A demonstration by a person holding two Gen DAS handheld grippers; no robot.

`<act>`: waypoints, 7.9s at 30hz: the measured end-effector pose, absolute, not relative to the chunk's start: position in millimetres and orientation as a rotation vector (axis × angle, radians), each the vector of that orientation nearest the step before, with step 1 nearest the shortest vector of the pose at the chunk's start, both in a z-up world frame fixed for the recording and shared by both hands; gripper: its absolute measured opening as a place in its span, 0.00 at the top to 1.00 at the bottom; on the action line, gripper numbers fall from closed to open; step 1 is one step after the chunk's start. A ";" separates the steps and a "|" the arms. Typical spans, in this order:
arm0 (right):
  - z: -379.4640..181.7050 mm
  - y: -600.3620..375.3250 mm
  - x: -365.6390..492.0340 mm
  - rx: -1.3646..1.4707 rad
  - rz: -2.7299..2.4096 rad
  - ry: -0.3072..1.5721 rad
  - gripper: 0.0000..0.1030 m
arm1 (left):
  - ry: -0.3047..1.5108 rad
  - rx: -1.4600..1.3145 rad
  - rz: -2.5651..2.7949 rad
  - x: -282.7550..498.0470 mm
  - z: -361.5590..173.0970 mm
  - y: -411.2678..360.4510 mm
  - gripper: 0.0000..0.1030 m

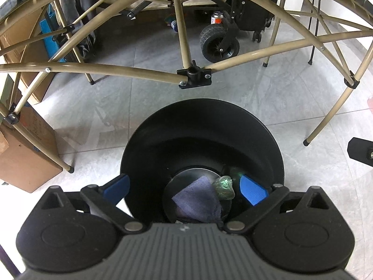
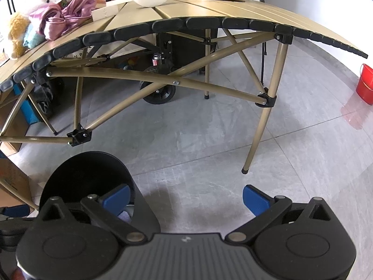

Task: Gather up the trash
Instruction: 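Raise both grippers back toward the items on the table, then grasp the pink satin cloth with the right gripper and lift it, then grasp the yellow-white plush toy with the left gripper while the right gripper carries the cloth toward the bin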

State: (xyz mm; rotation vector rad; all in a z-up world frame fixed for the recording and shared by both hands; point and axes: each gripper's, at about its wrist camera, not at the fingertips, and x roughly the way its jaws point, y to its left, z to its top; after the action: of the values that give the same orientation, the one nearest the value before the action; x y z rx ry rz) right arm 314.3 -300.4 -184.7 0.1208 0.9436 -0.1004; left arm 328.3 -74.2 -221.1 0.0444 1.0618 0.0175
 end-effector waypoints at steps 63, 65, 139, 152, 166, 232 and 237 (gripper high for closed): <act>-71.6 -289.9 336.2 0.342 0.040 0.289 0.00 | 0.301 0.067 0.195 351.4 -47.3 -20.2 0.00; -69.3 -279.7 343.9 0.335 0.057 0.277 0.00 | 0.300 0.066 0.196 352.3 -48.2 -18.4 0.00; -42.6 -259.7 342.0 0.217 -0.056 0.150 0.75 | 0.316 0.166 0.100 417.3 -48.7 -36.2 0.00; -59.8 -281.4 360.3 0.198 -0.130 0.191 0.75 | 0.336 0.207 0.075 451.3 -54.8 -39.1 0.19; -60.5 -283.1 361.6 0.193 -0.126 0.192 0.75 | 0.318 0.221 0.047 455.0 -63.8 -37.1 0.43; -45.3 -239.6 168.5 0.097 0.129 0.361 0.75 | 0.529 0.110 -0.030 189.0 -28.0 -18.3 0.44; -59.7 -238.9 161.0 0.095 0.130 0.415 0.75 | 0.599 0.114 -0.049 182.7 -48.5 -20.6 0.44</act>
State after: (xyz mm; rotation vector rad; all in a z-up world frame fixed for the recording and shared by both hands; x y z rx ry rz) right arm 161.0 -238.9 -59.7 0.0952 0.4153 0.1303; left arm 182.7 -20.6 -48.5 0.1136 0.5987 -0.0492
